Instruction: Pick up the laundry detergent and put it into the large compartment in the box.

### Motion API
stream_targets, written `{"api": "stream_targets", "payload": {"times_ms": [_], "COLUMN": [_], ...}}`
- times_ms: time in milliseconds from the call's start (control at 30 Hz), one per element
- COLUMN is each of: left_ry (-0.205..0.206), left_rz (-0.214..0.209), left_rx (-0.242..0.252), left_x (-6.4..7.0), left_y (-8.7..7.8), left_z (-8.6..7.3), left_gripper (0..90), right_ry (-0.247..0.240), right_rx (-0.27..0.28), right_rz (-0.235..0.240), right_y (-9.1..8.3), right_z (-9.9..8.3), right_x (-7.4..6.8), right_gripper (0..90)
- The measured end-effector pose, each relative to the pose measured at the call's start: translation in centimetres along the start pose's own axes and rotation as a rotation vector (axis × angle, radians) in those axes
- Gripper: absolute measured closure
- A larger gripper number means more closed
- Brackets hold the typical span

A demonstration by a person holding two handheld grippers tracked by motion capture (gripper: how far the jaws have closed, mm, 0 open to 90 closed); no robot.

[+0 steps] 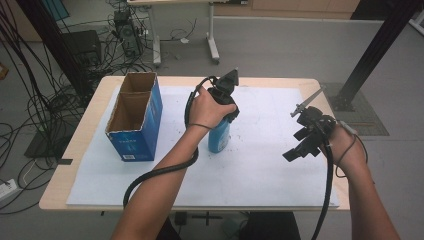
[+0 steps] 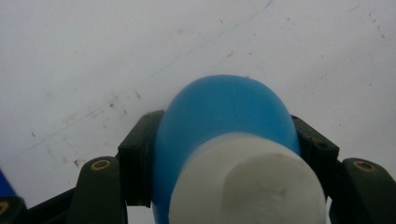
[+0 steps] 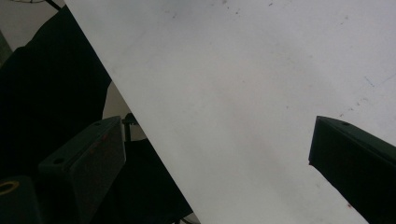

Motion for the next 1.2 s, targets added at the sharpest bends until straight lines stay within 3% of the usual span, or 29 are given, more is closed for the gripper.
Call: {"api": "stream_targets", "payload": {"times_ms": [1200], "left_ry": [-0.007], "left_rz": [-0.008], "left_rx": [-0.001], "left_x": [-0.10], "left_y": [0.01], "left_z": [-0.01], "left_gripper": [37.1], "right_ry": [0.003], "right_rx": [0.002], "right_rz": [0.007], "right_y": [0.12], "right_z": [0.11], "right_x": [0.00], "right_gripper": [3.5]}}
Point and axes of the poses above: each handheld gripper's, and its own axes: y roughly forward along the jaws, z roughly out of its top, x roughly to its right, the point moved 1 cm from there along y, roughly forward along the jaws, and after that the axes turned 11 degrees about x, right-handed, at the moved point
